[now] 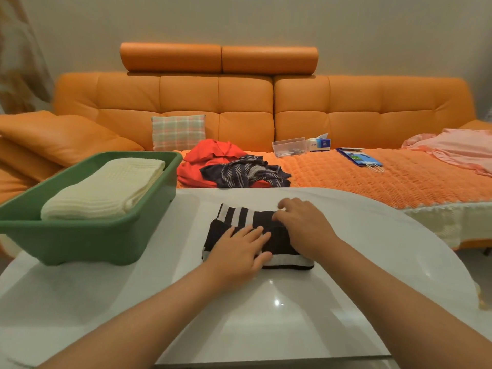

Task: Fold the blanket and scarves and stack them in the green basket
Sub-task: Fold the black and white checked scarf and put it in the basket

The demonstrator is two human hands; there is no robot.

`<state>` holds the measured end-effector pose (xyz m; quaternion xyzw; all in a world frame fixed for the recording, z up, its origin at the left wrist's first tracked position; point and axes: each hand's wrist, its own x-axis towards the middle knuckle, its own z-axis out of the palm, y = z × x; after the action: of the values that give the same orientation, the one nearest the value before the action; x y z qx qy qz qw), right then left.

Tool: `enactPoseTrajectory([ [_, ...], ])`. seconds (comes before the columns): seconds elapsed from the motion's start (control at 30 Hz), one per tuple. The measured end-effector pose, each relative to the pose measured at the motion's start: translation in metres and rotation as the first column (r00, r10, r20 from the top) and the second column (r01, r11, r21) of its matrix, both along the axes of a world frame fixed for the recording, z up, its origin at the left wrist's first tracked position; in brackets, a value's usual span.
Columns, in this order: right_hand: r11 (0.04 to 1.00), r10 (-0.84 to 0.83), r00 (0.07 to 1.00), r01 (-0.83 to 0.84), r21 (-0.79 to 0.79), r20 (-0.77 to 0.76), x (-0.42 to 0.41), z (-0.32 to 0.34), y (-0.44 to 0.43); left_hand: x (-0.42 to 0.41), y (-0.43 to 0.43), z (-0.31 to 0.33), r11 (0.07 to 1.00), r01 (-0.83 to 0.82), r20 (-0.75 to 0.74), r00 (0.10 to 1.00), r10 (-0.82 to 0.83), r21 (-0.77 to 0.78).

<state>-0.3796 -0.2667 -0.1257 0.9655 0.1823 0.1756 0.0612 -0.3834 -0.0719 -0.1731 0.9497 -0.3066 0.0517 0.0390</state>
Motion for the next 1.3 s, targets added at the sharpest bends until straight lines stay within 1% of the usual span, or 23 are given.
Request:
enactPoseTrajectory([
  [0.07,0.992,0.094,0.993,-0.088,0.095,-0.066,-0.011,-0.004,0.005,0.002,0.004,-0.001,1.0,0.027,0.01,1.0,-0.027,-0.005],
  [0.13,0.977,0.097,0.977,-0.058,0.203,-0.19,-0.021,-0.013,0.004,0.004,0.011,0.001,0.999,0.052,0.011,0.999,-0.052,-0.013],
  [0.17,0.978,0.09,0.963,-0.037,0.205,-0.256,-0.025,-0.018,0.002,0.004,0.016,0.0,0.998,0.066,0.019,0.998,-0.066,-0.013],
  [0.23,0.991,0.083,0.935,-0.041,0.128,-0.343,-0.031,-0.023,-0.008,0.007,0.028,0.001,0.995,0.102,0.032,0.994,-0.102,0.004],
  [0.3,0.995,0.087,0.933,-0.062,0.081,-0.35,-0.034,-0.026,-0.02,0.01,0.042,0.004,0.992,0.124,0.036,0.991,-0.125,0.04],
  [0.37,0.991,0.085,0.943,-0.047,0.124,-0.321,-0.037,-0.028,-0.028,0.014,0.056,0.009,0.992,0.116,0.028,0.993,-0.117,0.047],
  [0.43,0.977,0.081,0.946,-0.013,0.213,-0.315,-0.039,-0.03,-0.03,0.017,0.067,0.011,0.996,0.081,-0.017,0.997,-0.082,-0.027],
  [0.53,0.937,0.075,0.925,0.063,0.345,-0.372,-0.037,-0.029,-0.029,0.015,0.072,0.012,0.982,0.021,-0.077,0.996,-0.037,-0.188],
  [0.6,0.917,0.06,0.914,0.108,0.384,-0.401,-0.035,-0.022,-0.031,0.012,0.07,0.013,0.975,0.019,-0.062,0.998,-0.033,-0.221],
  [0.67,0.864,0.036,0.92,0.168,0.475,-0.39,-0.035,-0.011,-0.035,0.01,0.068,0.014,0.954,0.004,-0.049,0.999,-0.019,-0.298],
  [0.7,0.823,0.026,0.925,0.195,0.534,-0.378,-0.035,-0.006,-0.038,0.008,0.068,0.017,0.929,-0.027,-0.062,0.998,0.004,-0.369],
  [0.77,0.732,0.012,0.931,0.24,0.638,-0.364,-0.034,0.001,-0.046,0.009,0.068,0.022,0.84,-0.108,-0.1,0.993,0.064,-0.532],
  [0.87,0.583,-0.013,0.932,0.301,0.754,-0.362,-0.03,0.0,-0.055,0.01,0.066,0.025,0.637,-0.215,-0.193,0.976,0.104,-0.741],
  [0.93,0.501,-0.043,0.929,0.337,0.797,-0.367,-0.026,-0.001,-0.055,0.011,0.06,0.028,0.512,-0.292,-0.257,0.956,0.141,-0.808],
  [0.97,0.475,-0.058,0.926,0.355,0.806,-0.373,-0.023,-0.001,-0.053,0.014,0.056,0.029,0.487,-0.326,-0.269,0.945,0.185,-0.81],
  [1.0,0.461,-0.079,0.921,0.374,0.805,-0.383,-0.021,-0.002,-0.051,0.016,0.051,0.029,0.485,-0.355,-0.273,0.933,0.234,-0.799],
  [1.03,0.453,-0.106,0.913,0.398,0.798,-0.394,-0.017,-0.003,-0.047,0.019,0.046,0.03,0.5,-0.38,-0.268,0.921,0.284,-0.778],
  [1.07,0.46,-0.149,0.9,0.429,0.777,-0.409,-0.014,-0.004,-0.043,0.022,0.042,0.031,0.536,-0.396,-0.237,0.909,0.342,-0.746],
  [1.1,0.485,-0.203,0.885,0.463,0.742,-0.42,-0.011,-0.007,-0.039,0.026,0.038,0.031,0.598,-0.396,-0.167,0.9,0.402,-0.697],
  [1.13,0.534,-0.262,0.868,0.495,0.685,-0.423,-0.007,-0.009,-0.035,0.03,0.035,0.031,0.678,-0.386,-0.065,0.892,0.448,-0.626],
  [1.17,0.606,-0.322,0.854,0.517,0.605,-0.408,-0.004,-0.01,-0.032,0.034,0.032,0.03,0.758,-0.364,0.048,0.887,0.46,-0.541],
  [1.23,0.755,-0.403,0.864,0.5,0.425,-0.301,0.001,-0.01,-0.027,0.04,0.022,0.029,0.891,-0.257,0.249,0.898,0.363,-0.373],
  [1.3,0.861,-0.36,0.913,0.404,0.309,-0.19,0.003,-0.007,-0.02,0.042,0.004,0.03,0.958,-0.085,0.343,0.922,0.181,-0.275],
])
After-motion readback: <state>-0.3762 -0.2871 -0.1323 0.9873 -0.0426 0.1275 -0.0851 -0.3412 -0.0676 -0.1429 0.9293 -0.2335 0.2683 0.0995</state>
